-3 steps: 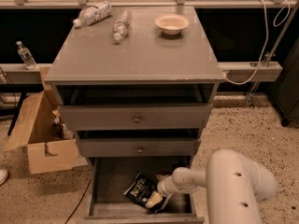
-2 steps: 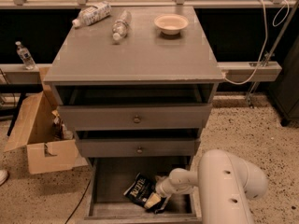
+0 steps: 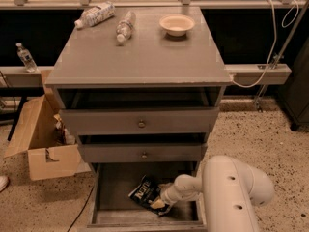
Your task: Pick blue chip bag from bottom drawer and place on counter
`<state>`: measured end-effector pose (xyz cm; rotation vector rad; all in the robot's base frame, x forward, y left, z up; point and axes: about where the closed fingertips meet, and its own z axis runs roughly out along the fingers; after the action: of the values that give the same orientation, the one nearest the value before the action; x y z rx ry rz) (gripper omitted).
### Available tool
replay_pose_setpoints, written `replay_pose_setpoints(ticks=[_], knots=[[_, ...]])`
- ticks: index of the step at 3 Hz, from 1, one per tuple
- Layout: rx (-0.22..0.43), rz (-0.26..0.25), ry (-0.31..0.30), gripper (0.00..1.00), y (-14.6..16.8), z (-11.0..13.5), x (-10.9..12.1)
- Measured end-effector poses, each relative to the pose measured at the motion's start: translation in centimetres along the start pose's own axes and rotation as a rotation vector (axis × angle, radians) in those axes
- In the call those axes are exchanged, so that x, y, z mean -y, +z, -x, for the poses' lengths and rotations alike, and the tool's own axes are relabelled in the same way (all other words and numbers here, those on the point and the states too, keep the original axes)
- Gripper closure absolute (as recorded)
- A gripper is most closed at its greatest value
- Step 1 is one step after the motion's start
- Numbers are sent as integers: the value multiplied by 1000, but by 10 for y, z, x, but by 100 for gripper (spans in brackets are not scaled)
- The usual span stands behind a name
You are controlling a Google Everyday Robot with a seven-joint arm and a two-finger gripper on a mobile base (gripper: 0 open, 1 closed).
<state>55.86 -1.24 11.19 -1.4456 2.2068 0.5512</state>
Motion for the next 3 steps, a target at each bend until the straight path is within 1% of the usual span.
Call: replay_pose_setpoints(ticks=[1, 2, 3], knots=[[63, 5, -14, 74, -19, 7, 0], [216, -9, -110, 100, -102, 33, 11], [310, 0, -185, 100, -170, 42, 24]])
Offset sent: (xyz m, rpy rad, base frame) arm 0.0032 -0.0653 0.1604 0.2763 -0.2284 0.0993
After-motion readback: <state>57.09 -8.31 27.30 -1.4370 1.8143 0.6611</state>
